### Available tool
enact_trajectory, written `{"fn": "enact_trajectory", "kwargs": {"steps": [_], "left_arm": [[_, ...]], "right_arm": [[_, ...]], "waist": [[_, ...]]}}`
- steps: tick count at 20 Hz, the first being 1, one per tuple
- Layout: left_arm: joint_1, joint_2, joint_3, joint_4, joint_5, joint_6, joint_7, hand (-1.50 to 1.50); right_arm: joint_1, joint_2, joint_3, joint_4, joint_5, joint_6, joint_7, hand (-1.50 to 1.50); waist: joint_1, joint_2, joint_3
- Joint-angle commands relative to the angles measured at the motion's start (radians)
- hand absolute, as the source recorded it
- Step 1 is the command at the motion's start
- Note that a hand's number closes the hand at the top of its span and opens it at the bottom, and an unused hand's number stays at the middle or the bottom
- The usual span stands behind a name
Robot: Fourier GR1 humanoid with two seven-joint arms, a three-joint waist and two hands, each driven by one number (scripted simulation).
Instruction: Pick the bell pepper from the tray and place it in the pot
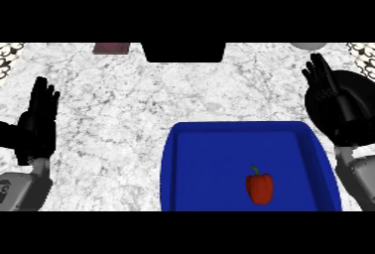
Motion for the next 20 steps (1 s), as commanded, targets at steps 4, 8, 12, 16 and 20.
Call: {"fn": "enact_trajectory", "kwargs": {"steps": [4,8,12,16,20], "left_arm": [[-0.062,-0.015,-0.040,-0.027,-0.010,-0.068,-0.030,0.00],[-0.107,-0.025,-0.052,-0.052,0.016,-0.105,-0.010,0.00],[-0.104,-0.004,-0.041,-0.073,0.022,-0.135,0.003,0.00],[-0.054,0.008,-0.037,-0.130,0.033,-0.155,0.023,0.00],[-0.116,-0.049,-0.053,-0.064,-0.022,-0.109,-0.003,0.00]], "right_arm": [[-0.075,-0.087,0.010,-0.006,-0.182,0.482,-0.079,1.50],[-0.100,-0.314,0.001,0.085,0.167,0.448,-0.229,1.50],[0.034,-0.296,0.011,0.184,0.219,0.595,-0.643,-1.50],[0.057,-0.321,0.030,0.257,0.360,0.600,-0.902,-1.50],[0.035,-0.403,0.053,0.245,0.489,0.550,-0.897,-1.50]], "waist": [[0.022,-0.041,0.018],[0.008,-0.033,0.018],[0.009,-0.042,0.020],[0.024,-0.047,0.018],[0.006,-0.046,0.016]]}}
